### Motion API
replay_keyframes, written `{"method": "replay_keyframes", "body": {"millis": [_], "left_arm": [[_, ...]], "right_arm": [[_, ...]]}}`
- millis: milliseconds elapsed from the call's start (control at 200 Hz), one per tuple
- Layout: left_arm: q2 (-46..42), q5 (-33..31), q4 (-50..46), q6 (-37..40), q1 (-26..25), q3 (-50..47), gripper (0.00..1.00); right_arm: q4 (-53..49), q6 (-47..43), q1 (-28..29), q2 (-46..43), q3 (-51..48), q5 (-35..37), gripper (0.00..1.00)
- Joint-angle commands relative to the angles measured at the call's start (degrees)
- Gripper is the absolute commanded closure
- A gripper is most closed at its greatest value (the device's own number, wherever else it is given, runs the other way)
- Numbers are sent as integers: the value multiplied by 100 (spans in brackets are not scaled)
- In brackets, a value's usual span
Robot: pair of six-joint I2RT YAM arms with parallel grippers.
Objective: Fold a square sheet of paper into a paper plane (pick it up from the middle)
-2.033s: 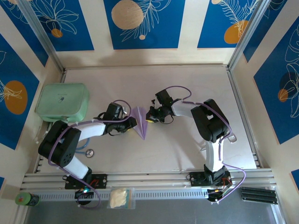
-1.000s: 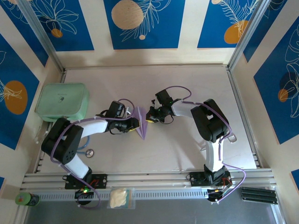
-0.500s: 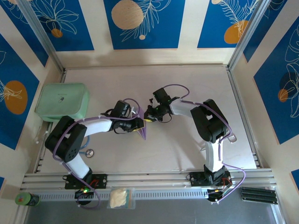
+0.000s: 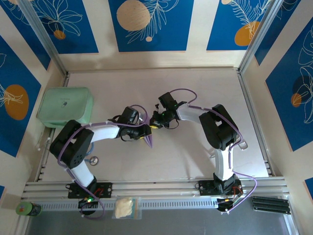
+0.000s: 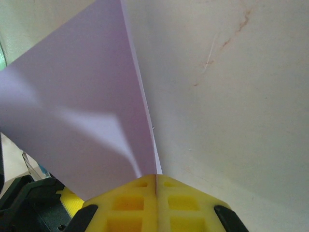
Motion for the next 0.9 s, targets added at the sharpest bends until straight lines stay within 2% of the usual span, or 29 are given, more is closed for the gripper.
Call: {"method": "replay_keyframes", "body": {"millis": [0,350,505,620,790,895], "left_arm": [[16,-243,71,-244,-68,98,63],[56,-357,-13,-389,-108,98,74],[40,-409,-67,-395,-102,98,78],[24,-470,-149,-368,-106,104,84],[-91,-612,-570,-108,-102,247,89],[-208,-771,-1195,303,-105,454,91]], "right_arm": [[-189,45,47,-116,139,-26,98],[-229,51,46,-120,141,18,95],[-211,43,36,-225,92,96,83],[-202,16,6,-412,-12,299,71],[-270,-47,-157,-839,-264,904,55],[-354,-107,-279,-1121,-448,1483,49]]}}
